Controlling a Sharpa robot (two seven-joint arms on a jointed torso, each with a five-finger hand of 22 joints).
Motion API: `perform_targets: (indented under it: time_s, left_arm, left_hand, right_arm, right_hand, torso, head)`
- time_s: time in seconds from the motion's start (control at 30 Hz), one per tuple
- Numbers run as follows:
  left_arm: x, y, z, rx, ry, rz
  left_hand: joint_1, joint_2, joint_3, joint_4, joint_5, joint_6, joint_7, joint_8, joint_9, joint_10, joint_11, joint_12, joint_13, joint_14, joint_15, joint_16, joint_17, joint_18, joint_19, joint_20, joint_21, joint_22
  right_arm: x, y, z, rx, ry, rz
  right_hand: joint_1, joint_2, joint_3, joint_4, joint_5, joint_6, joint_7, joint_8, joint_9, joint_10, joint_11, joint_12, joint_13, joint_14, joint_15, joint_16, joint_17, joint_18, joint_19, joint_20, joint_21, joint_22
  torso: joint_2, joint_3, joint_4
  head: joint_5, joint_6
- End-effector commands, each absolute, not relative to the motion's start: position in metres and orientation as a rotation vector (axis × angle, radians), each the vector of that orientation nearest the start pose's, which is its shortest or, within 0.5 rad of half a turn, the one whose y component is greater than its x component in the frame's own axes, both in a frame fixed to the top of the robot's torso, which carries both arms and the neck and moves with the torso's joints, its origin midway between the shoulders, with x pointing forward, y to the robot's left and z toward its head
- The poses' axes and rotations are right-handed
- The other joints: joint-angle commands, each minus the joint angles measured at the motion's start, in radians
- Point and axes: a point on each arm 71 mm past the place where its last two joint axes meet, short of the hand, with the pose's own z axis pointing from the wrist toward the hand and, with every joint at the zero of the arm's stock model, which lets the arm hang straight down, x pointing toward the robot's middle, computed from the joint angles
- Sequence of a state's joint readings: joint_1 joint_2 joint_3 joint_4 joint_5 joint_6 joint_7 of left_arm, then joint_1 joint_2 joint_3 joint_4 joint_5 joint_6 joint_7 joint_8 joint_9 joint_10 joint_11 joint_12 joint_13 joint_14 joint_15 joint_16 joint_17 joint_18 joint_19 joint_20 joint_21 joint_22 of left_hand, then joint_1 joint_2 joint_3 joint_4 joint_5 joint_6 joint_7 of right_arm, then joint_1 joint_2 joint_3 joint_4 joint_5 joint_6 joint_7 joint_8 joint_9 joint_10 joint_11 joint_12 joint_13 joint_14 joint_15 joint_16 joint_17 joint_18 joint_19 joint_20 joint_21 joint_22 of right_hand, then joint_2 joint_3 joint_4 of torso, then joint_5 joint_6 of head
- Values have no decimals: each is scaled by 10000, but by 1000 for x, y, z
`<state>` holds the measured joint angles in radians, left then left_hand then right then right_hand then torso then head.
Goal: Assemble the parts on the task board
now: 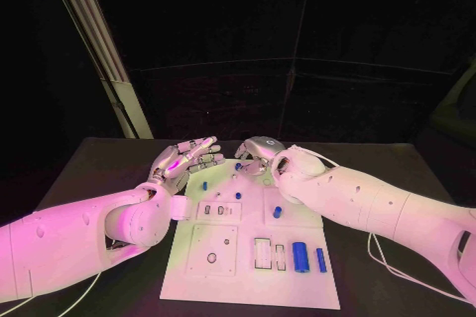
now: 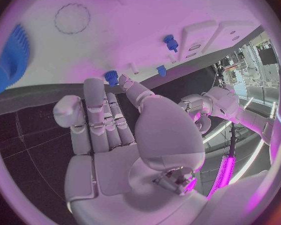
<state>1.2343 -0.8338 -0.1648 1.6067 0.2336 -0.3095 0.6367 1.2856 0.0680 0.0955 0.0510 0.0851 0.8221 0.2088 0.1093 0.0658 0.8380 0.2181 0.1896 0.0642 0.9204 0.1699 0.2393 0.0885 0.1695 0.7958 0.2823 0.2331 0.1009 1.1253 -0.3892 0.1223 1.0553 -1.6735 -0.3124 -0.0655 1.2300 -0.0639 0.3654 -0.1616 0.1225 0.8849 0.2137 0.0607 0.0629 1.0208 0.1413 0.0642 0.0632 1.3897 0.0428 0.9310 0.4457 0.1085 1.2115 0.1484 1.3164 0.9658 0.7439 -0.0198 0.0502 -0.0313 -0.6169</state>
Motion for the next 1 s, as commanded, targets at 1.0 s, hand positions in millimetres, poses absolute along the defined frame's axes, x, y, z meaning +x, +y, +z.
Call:
perform_targets:
  time_s: [1.0]
  left_arm:
    - [463,195,-189,-12343,12511,-17125]
  left_hand:
    - [20,31,50,-80,-19,30,551,-35,-3,-80,-10,48,-8,77,22,76,-13,123,74,-22,-26,-16]
  right_arm:
    - [524,-220,-184,185,17551,4477]
  right_hand:
    - [758,-727,-2530,3437,706,28,-657,207,64,2946,-882,5336,5731,1054,-652,4204,6488,-528,2003,-611,1595,3398]
  torso:
    - [-110,83,-230]
  head:
    - [3,46]
